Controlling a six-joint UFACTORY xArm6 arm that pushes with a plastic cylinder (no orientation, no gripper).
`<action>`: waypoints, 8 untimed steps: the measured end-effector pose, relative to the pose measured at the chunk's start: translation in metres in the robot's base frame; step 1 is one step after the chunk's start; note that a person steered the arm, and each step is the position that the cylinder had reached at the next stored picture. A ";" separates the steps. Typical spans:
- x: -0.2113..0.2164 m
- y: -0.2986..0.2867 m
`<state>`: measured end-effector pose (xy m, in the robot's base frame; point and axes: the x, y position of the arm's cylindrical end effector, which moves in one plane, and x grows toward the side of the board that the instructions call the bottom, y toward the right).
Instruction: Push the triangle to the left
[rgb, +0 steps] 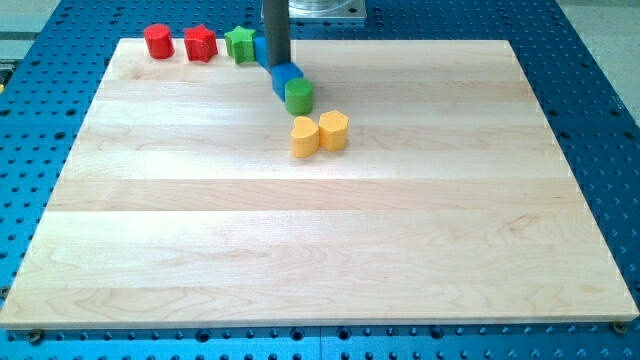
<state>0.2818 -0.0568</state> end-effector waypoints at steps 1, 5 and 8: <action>0.025 0.013; 0.073 0.011; -0.020 0.092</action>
<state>0.2616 0.0356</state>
